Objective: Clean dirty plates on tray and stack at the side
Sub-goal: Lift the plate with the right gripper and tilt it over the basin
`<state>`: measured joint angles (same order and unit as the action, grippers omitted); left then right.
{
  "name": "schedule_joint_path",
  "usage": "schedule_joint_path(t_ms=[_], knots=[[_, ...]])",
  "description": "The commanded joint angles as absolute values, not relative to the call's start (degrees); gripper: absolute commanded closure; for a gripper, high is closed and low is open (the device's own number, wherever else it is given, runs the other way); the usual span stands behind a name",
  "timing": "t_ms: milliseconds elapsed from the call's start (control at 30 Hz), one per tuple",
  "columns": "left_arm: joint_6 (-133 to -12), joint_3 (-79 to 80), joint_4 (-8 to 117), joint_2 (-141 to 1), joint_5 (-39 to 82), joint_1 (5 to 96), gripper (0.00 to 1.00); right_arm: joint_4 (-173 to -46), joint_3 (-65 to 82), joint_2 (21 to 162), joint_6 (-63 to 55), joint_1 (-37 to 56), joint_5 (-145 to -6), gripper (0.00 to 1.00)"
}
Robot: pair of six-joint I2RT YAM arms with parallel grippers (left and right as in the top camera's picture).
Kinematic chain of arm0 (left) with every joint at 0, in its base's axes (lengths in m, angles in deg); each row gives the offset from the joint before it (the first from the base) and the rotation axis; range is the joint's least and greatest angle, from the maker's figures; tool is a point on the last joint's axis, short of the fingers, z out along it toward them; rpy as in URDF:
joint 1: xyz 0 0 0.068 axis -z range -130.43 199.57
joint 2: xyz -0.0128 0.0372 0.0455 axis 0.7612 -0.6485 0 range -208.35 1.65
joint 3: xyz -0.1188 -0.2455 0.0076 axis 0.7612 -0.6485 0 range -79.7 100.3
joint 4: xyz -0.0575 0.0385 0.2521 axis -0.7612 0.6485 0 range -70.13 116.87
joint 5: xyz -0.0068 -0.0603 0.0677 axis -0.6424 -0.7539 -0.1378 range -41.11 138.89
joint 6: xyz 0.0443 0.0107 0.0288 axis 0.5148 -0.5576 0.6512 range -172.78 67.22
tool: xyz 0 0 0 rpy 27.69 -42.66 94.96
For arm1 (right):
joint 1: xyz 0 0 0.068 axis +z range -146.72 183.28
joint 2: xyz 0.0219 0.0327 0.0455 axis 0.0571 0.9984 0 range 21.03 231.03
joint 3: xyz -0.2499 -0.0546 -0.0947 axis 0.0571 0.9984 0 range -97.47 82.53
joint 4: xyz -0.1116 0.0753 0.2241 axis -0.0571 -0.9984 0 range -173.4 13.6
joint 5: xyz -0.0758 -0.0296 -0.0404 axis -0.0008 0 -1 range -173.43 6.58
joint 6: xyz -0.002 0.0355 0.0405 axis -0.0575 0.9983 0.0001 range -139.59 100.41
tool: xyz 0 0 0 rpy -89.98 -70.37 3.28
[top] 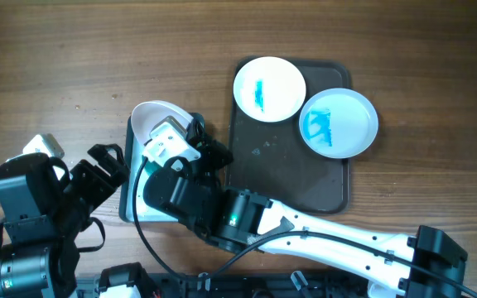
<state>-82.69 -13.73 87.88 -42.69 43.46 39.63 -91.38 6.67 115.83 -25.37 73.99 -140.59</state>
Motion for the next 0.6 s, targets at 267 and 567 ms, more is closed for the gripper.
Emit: schedule_joint_path(t_ms=[267,567], knots=[[-83.2,-12.7,87.9,-42.6,44.5,39.2,0.0,-76.6,6.1,114.8,-45.1,72.8,-153.1,0.96],[-83.2,-12.7,87.9,-42.6,44.5,39.2,0.0,-67.8,6.1,114.8,-58.5,75.4,-151.5,0.95]])
